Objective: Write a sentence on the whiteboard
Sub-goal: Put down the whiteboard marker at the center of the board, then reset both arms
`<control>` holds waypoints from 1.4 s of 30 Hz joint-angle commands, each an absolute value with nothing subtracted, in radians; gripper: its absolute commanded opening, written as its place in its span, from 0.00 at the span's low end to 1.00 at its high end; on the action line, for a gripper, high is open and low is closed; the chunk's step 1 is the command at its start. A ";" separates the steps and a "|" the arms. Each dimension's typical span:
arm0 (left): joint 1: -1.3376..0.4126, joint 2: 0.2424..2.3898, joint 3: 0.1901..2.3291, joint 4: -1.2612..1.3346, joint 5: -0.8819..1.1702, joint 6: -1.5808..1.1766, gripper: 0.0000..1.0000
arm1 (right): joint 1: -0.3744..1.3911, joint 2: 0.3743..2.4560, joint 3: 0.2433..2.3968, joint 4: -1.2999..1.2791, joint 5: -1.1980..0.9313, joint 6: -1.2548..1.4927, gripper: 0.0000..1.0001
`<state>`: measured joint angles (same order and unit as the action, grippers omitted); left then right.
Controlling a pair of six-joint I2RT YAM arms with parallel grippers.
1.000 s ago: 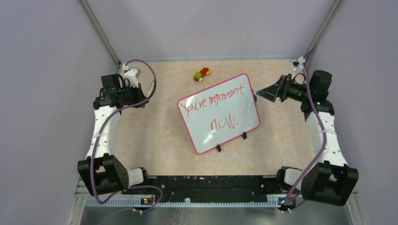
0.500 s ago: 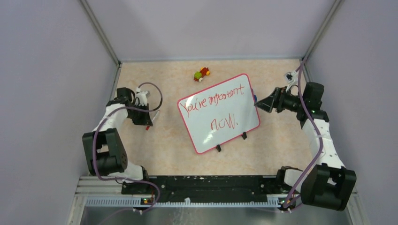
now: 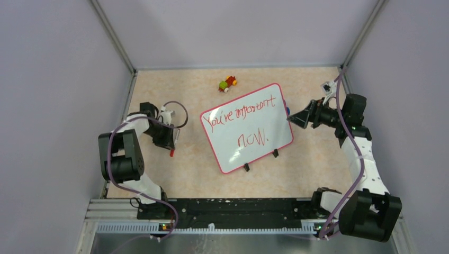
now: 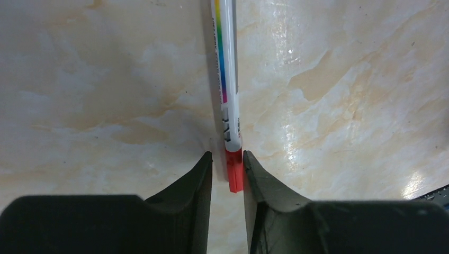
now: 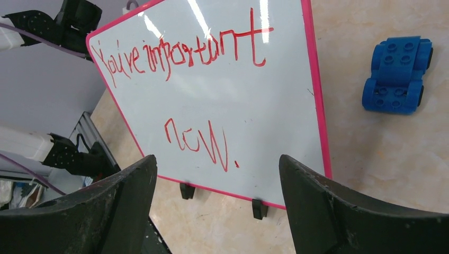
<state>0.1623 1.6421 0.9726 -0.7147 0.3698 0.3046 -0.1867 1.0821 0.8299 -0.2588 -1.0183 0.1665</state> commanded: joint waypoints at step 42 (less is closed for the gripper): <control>0.163 1.367 1.327 -0.553 0.628 0.021 0.99 | -0.341 1.151 1.043 -0.405 -0.899 -0.026 0.85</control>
